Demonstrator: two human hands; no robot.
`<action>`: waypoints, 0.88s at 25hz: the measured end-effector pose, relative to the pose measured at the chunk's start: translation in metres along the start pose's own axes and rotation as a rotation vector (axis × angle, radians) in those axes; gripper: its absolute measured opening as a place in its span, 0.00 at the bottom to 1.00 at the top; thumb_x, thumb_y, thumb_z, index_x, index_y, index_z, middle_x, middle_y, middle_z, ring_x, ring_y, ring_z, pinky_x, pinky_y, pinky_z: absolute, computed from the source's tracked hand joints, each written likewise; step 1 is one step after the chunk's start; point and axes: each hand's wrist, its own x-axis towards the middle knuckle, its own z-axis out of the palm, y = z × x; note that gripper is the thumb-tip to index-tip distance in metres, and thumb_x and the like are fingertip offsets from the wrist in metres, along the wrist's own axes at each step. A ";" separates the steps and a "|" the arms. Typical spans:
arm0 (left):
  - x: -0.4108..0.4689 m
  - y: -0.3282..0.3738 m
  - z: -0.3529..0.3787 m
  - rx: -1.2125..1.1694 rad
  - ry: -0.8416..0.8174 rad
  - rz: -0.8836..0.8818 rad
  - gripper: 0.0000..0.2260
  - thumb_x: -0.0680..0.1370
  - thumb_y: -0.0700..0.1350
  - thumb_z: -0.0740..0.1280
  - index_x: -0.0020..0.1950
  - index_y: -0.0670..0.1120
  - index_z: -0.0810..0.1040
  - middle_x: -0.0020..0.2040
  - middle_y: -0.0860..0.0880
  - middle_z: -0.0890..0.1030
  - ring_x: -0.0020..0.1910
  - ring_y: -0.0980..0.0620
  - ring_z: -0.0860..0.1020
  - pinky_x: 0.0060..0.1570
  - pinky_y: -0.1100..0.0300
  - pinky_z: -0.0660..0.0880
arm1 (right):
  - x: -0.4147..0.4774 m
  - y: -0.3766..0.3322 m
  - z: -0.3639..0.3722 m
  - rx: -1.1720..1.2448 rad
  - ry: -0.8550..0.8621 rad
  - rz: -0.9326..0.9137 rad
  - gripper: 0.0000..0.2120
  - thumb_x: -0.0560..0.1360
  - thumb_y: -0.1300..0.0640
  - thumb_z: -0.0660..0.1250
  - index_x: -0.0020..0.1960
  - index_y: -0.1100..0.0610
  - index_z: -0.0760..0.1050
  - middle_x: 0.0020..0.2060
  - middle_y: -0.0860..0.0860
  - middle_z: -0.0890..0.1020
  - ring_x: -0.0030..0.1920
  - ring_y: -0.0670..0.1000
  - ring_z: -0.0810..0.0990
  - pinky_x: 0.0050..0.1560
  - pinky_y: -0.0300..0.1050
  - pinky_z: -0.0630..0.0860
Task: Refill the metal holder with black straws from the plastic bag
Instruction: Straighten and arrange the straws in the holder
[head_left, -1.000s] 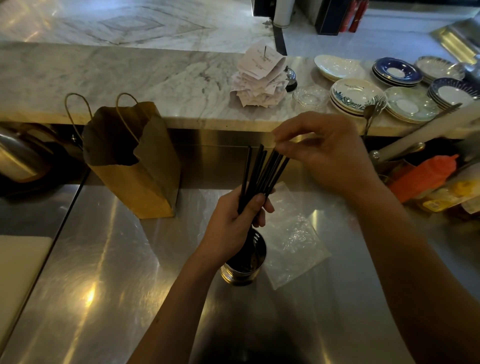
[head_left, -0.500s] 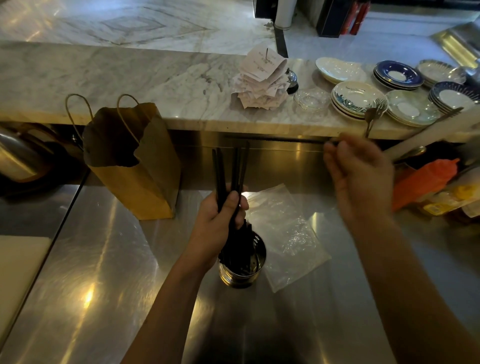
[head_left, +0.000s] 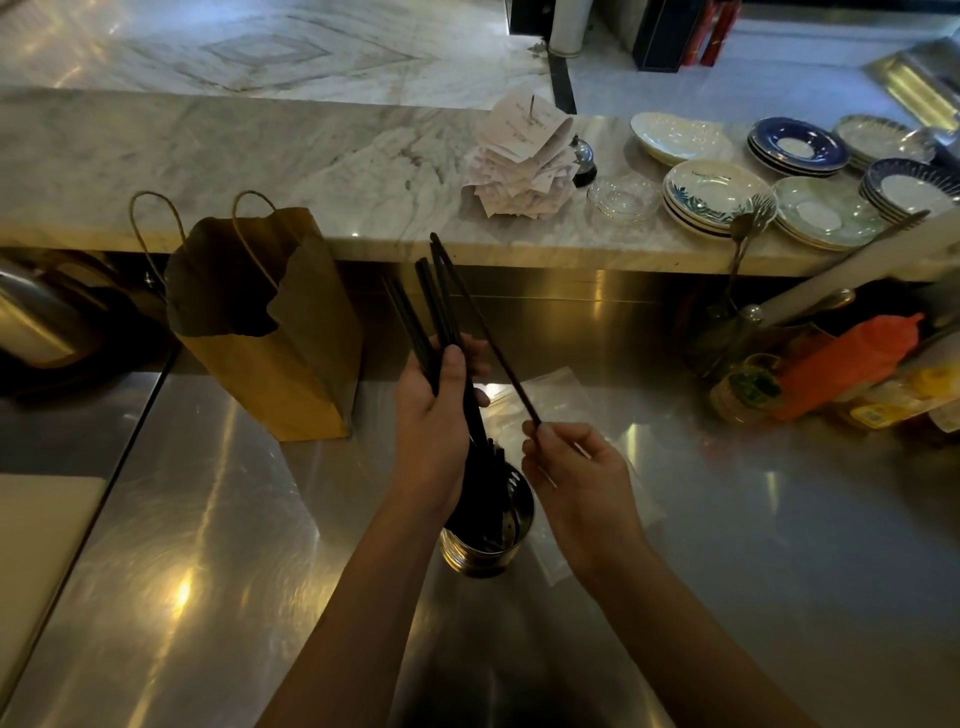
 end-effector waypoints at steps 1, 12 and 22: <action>0.000 0.000 0.002 -0.011 0.011 -0.003 0.09 0.84 0.43 0.57 0.52 0.51 0.76 0.47 0.53 0.83 0.39 0.59 0.78 0.43 0.63 0.75 | -0.002 0.004 -0.001 -0.103 -0.010 -0.028 0.03 0.74 0.66 0.67 0.43 0.61 0.77 0.40 0.54 0.85 0.40 0.48 0.83 0.43 0.39 0.80; -0.003 -0.002 0.001 -0.203 -0.122 0.049 0.08 0.85 0.42 0.53 0.56 0.46 0.72 0.33 0.54 0.74 0.31 0.56 0.71 0.35 0.61 0.70 | -0.003 0.012 -0.003 -0.561 -0.203 -0.135 0.04 0.77 0.63 0.66 0.46 0.61 0.79 0.38 0.54 0.85 0.41 0.48 0.84 0.45 0.40 0.79; -0.014 -0.017 -0.016 0.287 -0.563 0.163 0.08 0.84 0.39 0.56 0.55 0.41 0.74 0.39 0.52 0.79 0.38 0.53 0.80 0.43 0.59 0.77 | 0.006 -0.063 0.014 -0.752 -0.525 -0.365 0.22 0.75 0.57 0.68 0.67 0.57 0.69 0.56 0.49 0.82 0.51 0.44 0.83 0.49 0.44 0.81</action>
